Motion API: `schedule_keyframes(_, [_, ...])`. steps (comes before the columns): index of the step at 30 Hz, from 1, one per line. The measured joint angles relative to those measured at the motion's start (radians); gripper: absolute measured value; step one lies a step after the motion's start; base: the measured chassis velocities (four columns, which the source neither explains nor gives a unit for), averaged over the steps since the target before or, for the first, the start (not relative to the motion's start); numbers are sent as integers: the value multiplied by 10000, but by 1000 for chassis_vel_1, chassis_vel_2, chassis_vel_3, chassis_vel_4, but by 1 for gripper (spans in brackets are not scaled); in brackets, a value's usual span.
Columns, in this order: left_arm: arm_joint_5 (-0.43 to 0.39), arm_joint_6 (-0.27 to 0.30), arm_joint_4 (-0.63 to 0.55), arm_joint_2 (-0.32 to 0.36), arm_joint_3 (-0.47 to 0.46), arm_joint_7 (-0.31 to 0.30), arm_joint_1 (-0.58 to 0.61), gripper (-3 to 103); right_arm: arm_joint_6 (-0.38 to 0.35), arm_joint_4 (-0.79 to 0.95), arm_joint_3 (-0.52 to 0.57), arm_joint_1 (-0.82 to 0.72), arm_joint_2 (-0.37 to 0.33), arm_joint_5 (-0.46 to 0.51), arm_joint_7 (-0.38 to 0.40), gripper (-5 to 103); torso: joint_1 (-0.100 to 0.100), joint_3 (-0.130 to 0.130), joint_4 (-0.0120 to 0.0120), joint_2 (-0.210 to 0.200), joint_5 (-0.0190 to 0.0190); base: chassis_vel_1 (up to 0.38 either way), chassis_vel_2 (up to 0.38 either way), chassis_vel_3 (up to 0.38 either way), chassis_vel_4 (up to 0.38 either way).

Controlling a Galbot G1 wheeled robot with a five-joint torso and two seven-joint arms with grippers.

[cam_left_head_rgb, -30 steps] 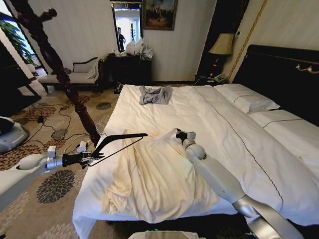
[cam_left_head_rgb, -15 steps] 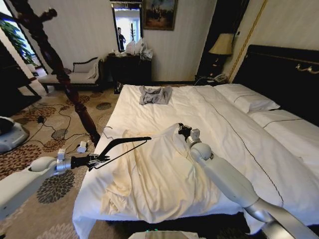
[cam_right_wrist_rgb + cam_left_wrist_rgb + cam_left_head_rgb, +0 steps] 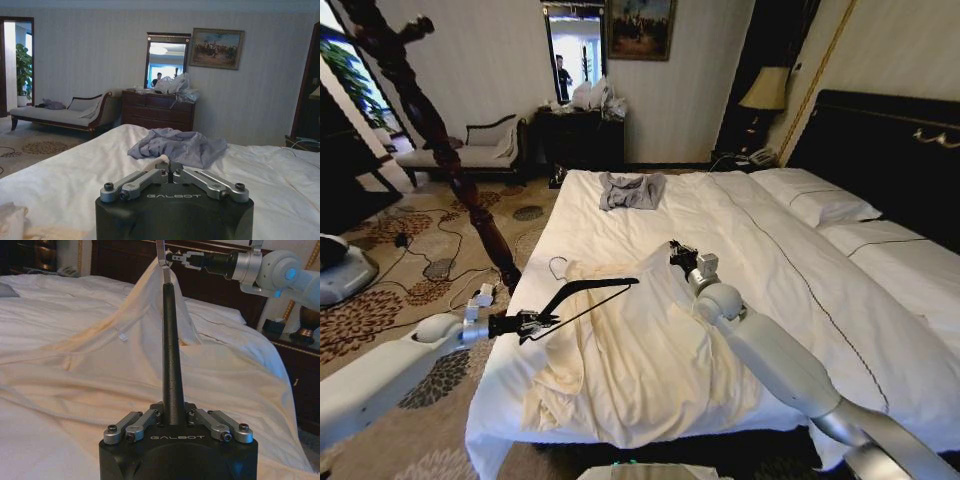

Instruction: Pick up the clothes from the bed and hang them on the clothes hanger.

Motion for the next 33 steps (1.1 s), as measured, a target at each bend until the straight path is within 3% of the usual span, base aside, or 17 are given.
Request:
schedule_keyframes(13, [-310,160,1028,-1038,2547,-172,-2570,18,-106,725,185,-175,-174,345,136,0,1,0,-1,0,0,0,0,0,0])
schedule_keyframes(18, [-361,161,1231,-1290,2954,-207,-3081,18,-108,887,190,-314,-214,303,114,0,1,0,-2,0,3,0,0,0,0])
schedule_keyframes(33, [-825,308,1780,-1973,5373,-285,-4812,18,-225,1471,27,-463,-305,317,206,0,1,0,-2,0,3,0,0,0,0])
